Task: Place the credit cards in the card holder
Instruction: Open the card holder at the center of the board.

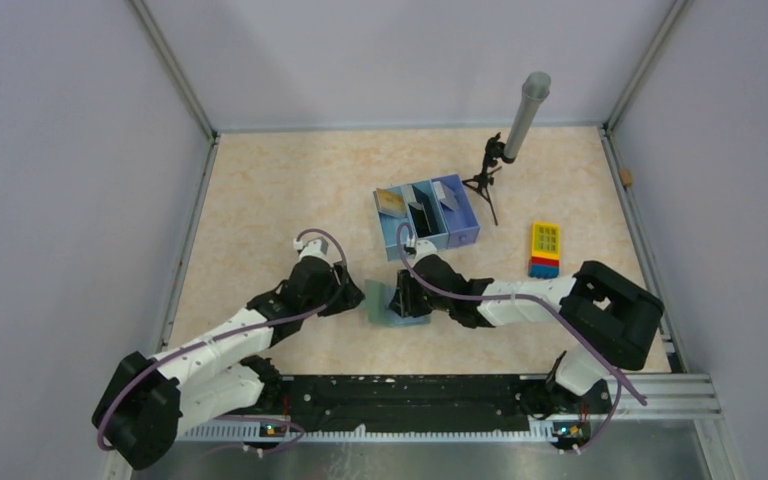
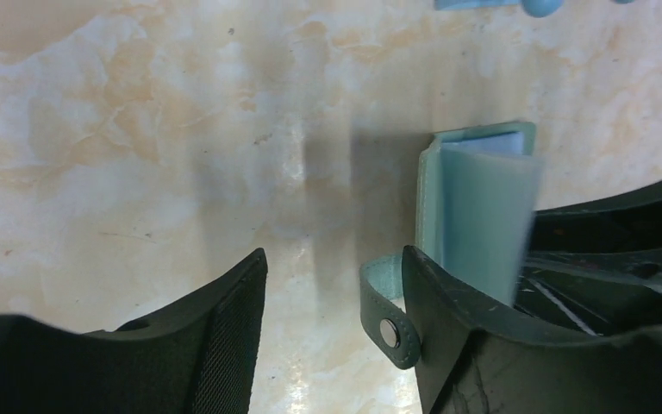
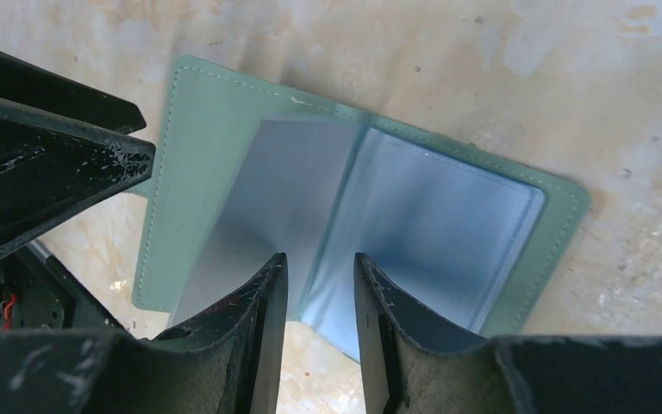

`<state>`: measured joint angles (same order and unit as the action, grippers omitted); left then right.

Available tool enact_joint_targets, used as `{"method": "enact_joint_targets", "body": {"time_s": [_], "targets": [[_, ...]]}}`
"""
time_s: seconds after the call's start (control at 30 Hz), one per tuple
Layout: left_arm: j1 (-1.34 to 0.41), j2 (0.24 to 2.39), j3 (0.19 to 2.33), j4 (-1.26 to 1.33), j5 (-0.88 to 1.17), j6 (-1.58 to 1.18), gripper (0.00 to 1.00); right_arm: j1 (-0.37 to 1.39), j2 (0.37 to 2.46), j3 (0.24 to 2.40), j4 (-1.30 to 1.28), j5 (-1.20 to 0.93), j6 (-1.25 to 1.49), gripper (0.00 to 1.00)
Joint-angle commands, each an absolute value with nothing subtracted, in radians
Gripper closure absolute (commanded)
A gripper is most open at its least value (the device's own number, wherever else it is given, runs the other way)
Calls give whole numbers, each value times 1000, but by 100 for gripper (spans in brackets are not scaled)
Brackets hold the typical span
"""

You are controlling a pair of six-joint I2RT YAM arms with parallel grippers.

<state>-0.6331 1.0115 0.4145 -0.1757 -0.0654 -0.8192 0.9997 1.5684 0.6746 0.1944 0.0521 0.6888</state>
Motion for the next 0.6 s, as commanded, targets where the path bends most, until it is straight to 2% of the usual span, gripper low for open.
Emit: {"method": "enact_joint_targets", "body": {"time_s": [0.0, 0.27, 0.37, 0.57], "targets": [[-625, 943, 378, -60, -15, -824, 38, 1015, 1591, 713, 296, 3, 682, 66], [-623, 876, 331, 47, 44, -868, 28, 1020, 1636, 732, 297, 3, 690, 65], [-624, 872, 305, 99, 62, -884, 21, 1021, 1649, 737, 290, 3, 693, 65], [-623, 959, 322, 62, 58, -882, 19, 1023, 1654, 739, 283, 10, 693, 65]]}}
